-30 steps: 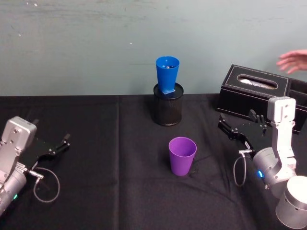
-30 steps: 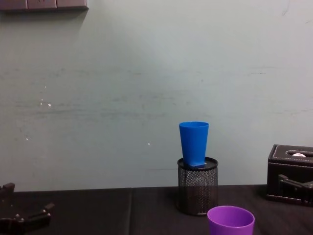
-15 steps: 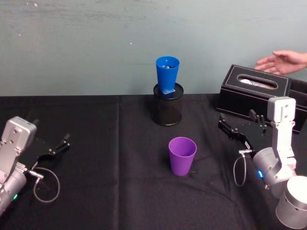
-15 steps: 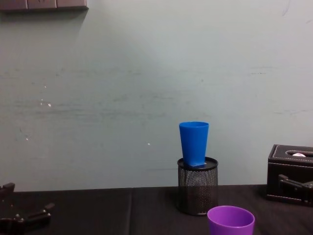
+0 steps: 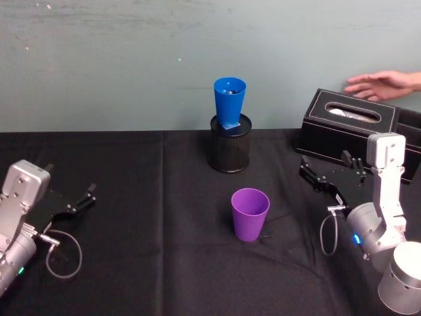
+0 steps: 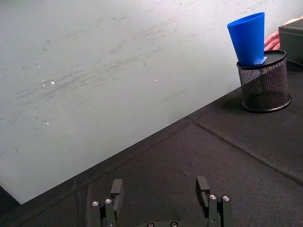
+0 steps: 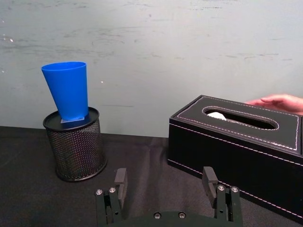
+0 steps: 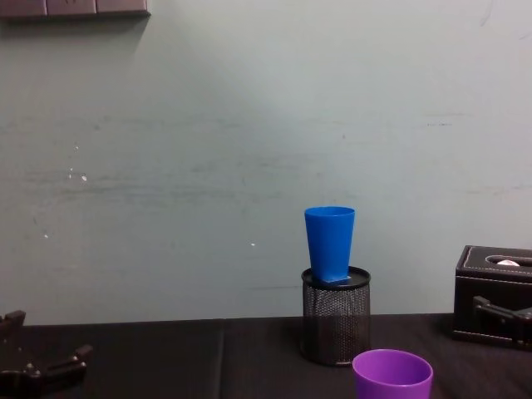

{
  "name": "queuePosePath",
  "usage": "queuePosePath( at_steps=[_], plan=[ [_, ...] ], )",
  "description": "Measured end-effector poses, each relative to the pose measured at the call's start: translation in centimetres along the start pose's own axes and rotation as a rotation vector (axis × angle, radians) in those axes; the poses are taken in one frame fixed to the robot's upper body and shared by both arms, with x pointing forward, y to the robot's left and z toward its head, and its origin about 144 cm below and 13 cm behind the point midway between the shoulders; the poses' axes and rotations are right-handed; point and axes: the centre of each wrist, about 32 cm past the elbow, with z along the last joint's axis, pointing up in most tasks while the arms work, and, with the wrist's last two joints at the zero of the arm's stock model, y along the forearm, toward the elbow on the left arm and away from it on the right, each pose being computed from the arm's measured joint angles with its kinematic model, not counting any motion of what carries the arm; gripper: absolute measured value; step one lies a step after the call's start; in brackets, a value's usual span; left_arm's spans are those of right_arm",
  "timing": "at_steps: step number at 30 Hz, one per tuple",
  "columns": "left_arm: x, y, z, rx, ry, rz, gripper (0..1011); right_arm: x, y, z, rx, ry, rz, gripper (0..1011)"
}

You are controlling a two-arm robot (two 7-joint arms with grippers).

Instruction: Pick up one cup with a gripper and tap it against the other cup.

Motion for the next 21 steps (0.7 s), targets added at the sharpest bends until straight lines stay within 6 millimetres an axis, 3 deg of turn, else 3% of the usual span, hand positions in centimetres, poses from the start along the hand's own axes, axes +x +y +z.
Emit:
queuePosePath(
  at_steps=[21],
  plan=[
    [0.00,0.00,0.00,0.000,0.000,0.000,1000,0.00,0.00,0.00,0.000,0.000,0.000,1002]
  ],
)
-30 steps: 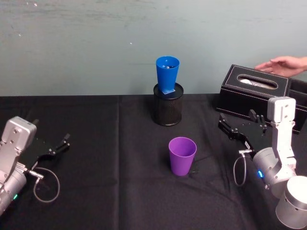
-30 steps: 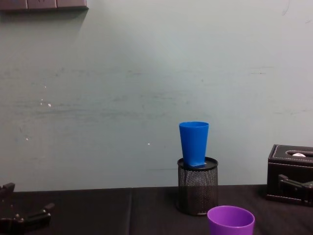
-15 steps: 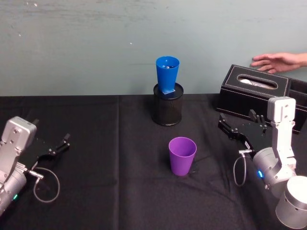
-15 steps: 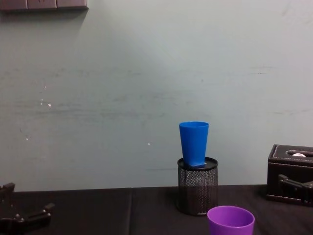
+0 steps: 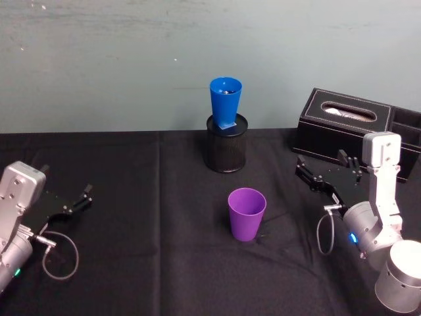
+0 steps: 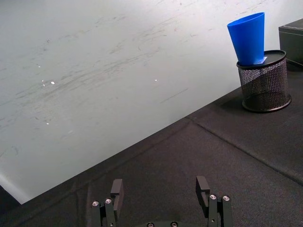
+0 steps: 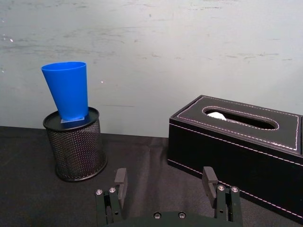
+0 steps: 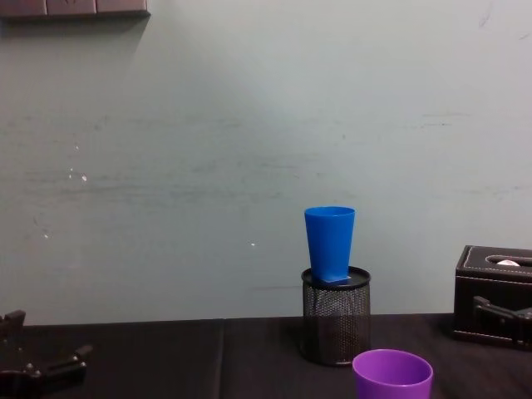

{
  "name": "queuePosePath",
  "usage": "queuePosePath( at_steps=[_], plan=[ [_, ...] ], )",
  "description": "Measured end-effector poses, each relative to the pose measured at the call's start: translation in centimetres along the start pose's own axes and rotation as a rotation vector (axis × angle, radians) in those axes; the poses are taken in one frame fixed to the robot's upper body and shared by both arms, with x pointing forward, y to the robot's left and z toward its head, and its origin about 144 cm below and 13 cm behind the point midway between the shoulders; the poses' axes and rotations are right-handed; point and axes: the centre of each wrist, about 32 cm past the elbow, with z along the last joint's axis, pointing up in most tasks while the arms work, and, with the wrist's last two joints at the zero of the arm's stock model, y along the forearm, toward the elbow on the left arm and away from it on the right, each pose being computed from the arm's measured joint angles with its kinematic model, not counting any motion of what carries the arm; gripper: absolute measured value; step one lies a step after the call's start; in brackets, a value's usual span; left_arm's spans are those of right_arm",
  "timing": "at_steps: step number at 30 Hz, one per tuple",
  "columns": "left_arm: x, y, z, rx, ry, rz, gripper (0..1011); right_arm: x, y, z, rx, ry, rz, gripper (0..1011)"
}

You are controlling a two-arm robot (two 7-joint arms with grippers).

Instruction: Pick up one cup with a gripper and tap it against the other cup.

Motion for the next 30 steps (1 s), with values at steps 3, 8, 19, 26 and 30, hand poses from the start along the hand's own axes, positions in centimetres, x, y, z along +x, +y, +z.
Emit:
queuePosePath(
  at_steps=[3,8,19,26,30],
  plan=[
    [0.00,0.00,0.00,0.000,0.000,0.000,1000,0.00,0.00,0.00,0.000,0.000,0.000,1002],
    [0.00,0.00,0.00,0.000,0.000,0.000,1000,0.00,0.00,0.00,0.000,0.000,0.000,1002],
    [0.00,0.00,0.00,0.000,0.000,0.000,1000,0.00,0.00,0.00,0.000,0.000,0.000,1002],
    [0.00,0.00,0.00,0.000,0.000,0.000,1000,0.00,0.00,0.00,0.000,0.000,0.000,1002],
    [0.00,0.00,0.00,0.000,0.000,0.000,1000,0.00,0.00,0.00,0.000,0.000,0.000,1002]
  ],
)
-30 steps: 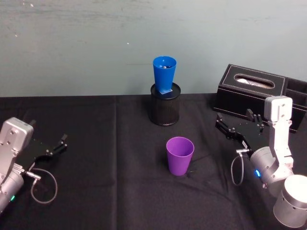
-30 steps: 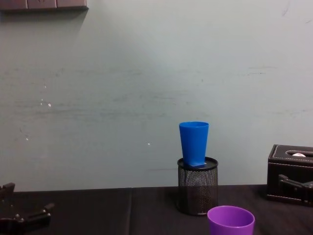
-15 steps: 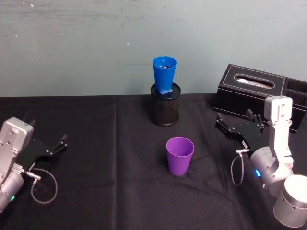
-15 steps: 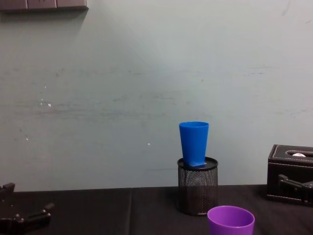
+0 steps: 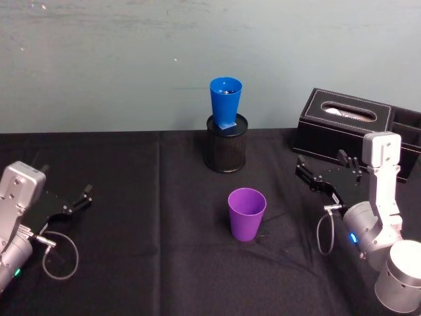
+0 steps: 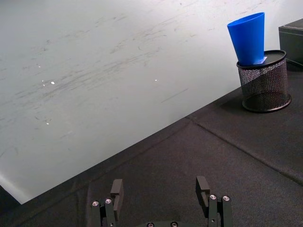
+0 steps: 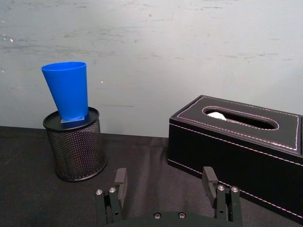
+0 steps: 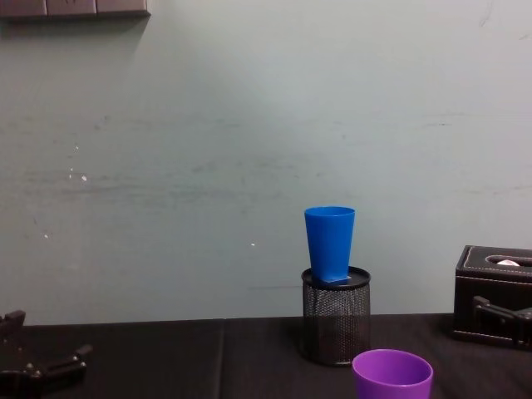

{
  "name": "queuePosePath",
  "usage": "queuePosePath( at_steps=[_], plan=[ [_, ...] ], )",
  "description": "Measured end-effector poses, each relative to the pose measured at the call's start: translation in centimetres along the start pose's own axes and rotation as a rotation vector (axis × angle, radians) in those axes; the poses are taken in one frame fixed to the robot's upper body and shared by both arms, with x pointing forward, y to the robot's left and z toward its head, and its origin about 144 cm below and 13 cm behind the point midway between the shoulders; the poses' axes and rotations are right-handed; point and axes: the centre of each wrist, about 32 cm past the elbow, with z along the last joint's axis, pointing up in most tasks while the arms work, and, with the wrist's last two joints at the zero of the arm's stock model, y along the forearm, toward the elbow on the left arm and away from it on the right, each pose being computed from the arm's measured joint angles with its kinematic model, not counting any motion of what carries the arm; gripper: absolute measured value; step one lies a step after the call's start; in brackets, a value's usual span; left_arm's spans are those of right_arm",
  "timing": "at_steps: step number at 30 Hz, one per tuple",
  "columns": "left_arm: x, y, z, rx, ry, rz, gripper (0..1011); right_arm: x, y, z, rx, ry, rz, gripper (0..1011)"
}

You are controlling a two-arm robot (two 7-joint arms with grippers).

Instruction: Pick up one cup with a gripper and tap it against the other cup.

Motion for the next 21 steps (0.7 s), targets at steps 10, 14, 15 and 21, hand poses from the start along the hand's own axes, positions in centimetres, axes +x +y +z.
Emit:
queuePosePath(
  at_steps=[10,14,15,21],
  plan=[
    [0.00,0.00,0.00,0.000,0.000,0.000,1000,0.00,0.00,0.00,0.000,0.000,0.000,1002],
    [0.00,0.00,0.00,0.000,0.000,0.000,1000,0.00,0.00,0.00,0.000,0.000,0.000,1002],
    [0.00,0.00,0.00,0.000,0.000,0.000,1000,0.00,0.00,0.00,0.000,0.000,0.000,1002],
    [0.00,0.00,0.00,0.000,0.000,0.000,1000,0.00,0.00,0.00,0.000,0.000,0.000,1002]
  ],
)
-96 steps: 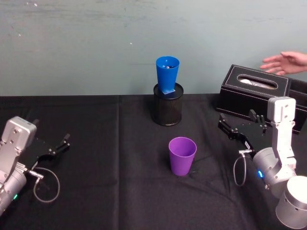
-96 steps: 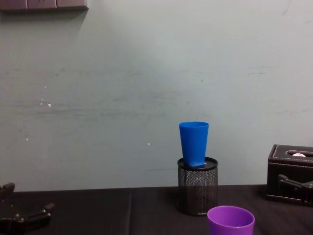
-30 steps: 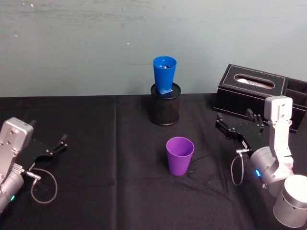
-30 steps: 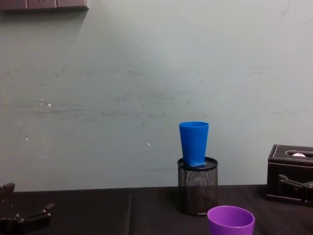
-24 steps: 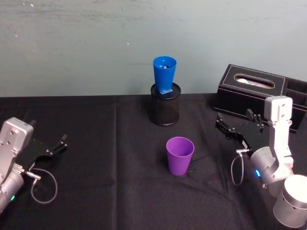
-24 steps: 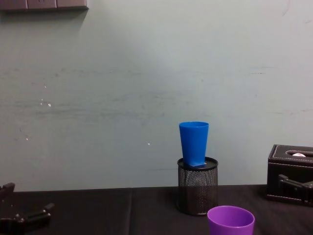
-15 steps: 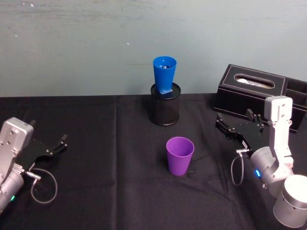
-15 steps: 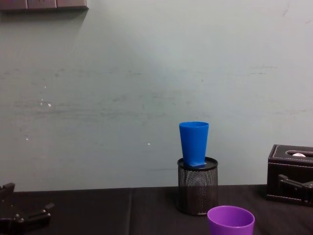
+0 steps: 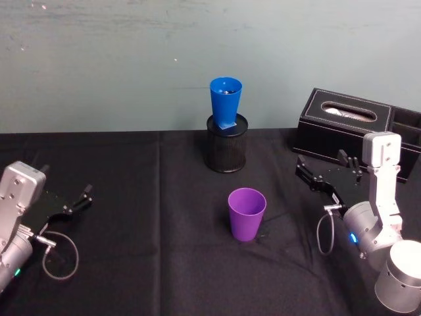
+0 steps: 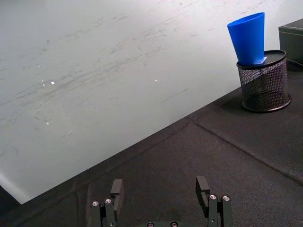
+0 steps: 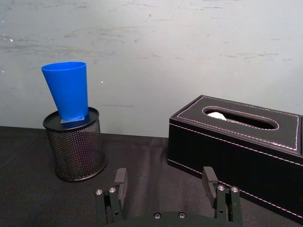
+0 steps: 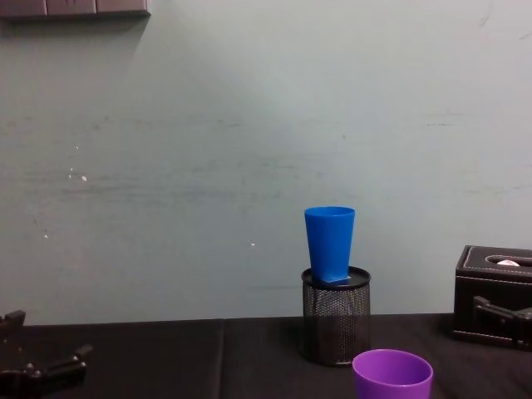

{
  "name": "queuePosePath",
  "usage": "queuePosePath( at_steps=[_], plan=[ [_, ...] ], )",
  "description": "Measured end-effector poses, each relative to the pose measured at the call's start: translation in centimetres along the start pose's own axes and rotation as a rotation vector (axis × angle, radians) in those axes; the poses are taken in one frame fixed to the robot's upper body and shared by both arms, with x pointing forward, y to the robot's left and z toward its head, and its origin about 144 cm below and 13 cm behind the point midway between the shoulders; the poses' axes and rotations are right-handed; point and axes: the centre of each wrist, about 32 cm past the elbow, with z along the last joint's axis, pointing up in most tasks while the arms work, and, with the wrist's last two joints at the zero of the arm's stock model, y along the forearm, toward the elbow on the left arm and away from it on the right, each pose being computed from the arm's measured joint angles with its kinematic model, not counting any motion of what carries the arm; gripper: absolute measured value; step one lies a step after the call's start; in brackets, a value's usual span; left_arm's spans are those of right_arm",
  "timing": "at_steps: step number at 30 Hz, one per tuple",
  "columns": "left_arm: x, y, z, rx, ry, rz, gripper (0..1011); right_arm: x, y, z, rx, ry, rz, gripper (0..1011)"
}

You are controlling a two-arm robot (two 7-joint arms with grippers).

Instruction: Pick up one cup with a gripper and tap it against the other cup.

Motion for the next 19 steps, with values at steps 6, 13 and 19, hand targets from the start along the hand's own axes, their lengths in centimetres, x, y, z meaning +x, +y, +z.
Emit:
queuePosePath(
  at_steps=[6,13,19],
  plan=[
    [0.00,0.00,0.00,0.000,0.000,0.000,1000,0.00,0.00,0.00,0.000,0.000,0.000,1002],
    [0.00,0.00,0.00,0.000,0.000,0.000,1000,0.00,0.00,0.00,0.000,0.000,0.000,1002],
    [0.00,0.00,0.00,0.000,0.000,0.000,1000,0.00,0.00,0.00,0.000,0.000,0.000,1002]
  ],
)
